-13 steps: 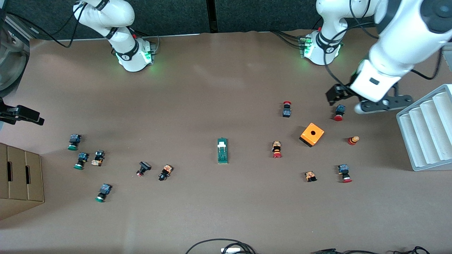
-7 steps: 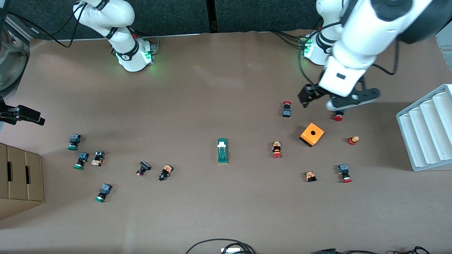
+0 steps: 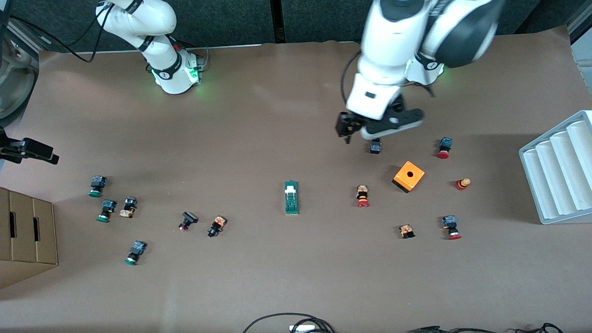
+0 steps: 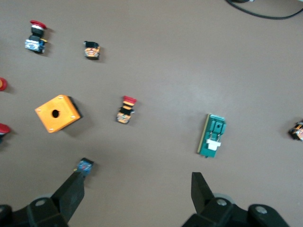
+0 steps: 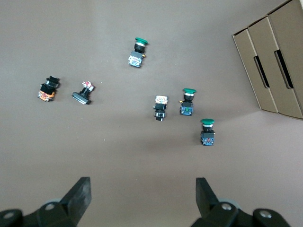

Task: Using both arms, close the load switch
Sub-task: 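Move the left gripper over the green load switch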

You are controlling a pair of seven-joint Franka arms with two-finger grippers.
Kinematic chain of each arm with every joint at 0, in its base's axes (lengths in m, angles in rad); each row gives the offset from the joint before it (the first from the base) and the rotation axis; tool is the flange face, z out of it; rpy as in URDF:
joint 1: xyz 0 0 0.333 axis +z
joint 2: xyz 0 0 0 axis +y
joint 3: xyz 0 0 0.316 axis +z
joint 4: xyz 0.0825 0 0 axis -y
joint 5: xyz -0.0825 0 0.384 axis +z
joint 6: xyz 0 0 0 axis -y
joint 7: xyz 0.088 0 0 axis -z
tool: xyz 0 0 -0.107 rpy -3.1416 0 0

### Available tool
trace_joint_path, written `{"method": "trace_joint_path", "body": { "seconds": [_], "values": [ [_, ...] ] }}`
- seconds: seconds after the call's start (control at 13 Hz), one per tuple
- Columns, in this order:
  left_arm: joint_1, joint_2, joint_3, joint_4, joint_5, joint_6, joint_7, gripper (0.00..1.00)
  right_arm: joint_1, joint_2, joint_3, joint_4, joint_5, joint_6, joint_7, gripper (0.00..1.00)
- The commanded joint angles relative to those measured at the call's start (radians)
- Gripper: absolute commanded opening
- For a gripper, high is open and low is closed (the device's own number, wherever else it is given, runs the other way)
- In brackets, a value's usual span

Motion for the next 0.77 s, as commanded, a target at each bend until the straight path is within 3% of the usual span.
{"method": "trace_joint_path", "body": {
  "seconds": [0.0,0.38,0.69],
  "values": [
    [-0.096,0.078,0.005,0.012,0.127,0.079,-0.177,1.00,0.002,-0.001,0.000,0.005,-0.015,0.005,-0.002,1.00],
    [-0.248,0.192,0.005,0.009,0.375,0.139,-0.420,1.00,0.002,-0.001,0.000,0.005,-0.017,0.005,-0.002,1.00],
    [-0.296,0.302,0.005,0.007,0.566,0.254,-0.564,1.00,0.002,-0.001,0.000,0.005,-0.017,0.005,-0.002,1.00]
  ]
}}
